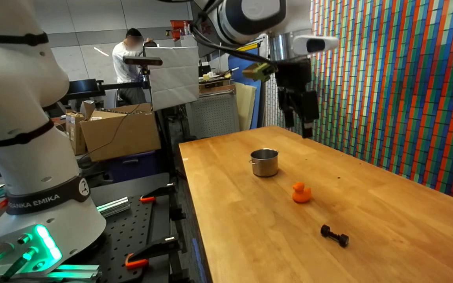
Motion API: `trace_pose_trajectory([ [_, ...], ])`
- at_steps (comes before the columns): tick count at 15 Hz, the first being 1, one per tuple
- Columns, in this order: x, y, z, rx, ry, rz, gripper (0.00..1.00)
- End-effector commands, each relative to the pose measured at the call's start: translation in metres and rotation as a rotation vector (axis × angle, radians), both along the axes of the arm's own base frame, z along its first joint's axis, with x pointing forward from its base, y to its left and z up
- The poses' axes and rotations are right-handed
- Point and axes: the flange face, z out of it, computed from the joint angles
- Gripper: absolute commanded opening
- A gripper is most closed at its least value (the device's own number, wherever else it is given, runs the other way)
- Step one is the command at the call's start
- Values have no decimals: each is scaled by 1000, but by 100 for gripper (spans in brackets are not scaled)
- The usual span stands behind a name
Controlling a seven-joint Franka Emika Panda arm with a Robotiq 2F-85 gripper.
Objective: Put the orange rubber duck in the pot
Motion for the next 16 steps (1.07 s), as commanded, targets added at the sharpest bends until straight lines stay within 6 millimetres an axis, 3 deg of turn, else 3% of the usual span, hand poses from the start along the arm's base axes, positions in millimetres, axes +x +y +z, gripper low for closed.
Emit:
trace_pose_trajectory([
  [1, 19, -22, -59, -42, 61, 17, 100],
  [4, 18, -35, -100, -54, 90, 18, 100],
  [6, 21, -32, -118, -42, 66, 15, 100],
  [12, 29, 11, -138, 23, 30, 35, 100],
  [14, 24, 13, -148, 26, 48, 38, 100],
  [16, 20, 3, -159, 10, 60, 29, 100],
])
